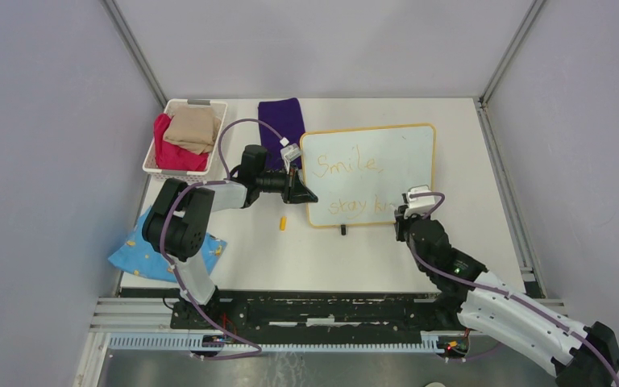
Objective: Write a sentence on the whiteboard
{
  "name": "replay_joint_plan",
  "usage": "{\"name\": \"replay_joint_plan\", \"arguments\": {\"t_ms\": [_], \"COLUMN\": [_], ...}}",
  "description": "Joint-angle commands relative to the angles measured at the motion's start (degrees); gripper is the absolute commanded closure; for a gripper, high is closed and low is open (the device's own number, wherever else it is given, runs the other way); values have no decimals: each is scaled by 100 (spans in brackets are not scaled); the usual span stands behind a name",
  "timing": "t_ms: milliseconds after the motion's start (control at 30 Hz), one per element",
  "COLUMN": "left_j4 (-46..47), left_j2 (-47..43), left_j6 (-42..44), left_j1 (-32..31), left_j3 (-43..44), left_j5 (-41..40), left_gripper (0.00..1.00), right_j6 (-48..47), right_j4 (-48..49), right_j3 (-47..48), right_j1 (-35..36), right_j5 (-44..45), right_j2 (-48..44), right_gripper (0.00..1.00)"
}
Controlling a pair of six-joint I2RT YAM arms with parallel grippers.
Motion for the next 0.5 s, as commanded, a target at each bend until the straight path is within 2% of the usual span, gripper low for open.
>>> {"name": "replay_joint_plan", "arguments": {"t_ms": [0, 233, 467], "left_j4": [-904, -904, -917], "left_j2": [496, 495, 493], "left_j6": [807, 807, 812], "left_j1": [-258, -262, -267], "left_j3": [-203, -210, -210], "left_j5": [-1385, -1383, -1391], "left_gripper": [98, 98, 98], "right_j6": [257, 370, 234], "right_j4": [-25, -182, -66], "right_j3": [-188, -347, -57], "right_j1": [-27, -24, -31], "right_j5": [-83, -136, 16], "right_j2": [-86, -283, -172], "right_gripper": [100, 100, 100]}}
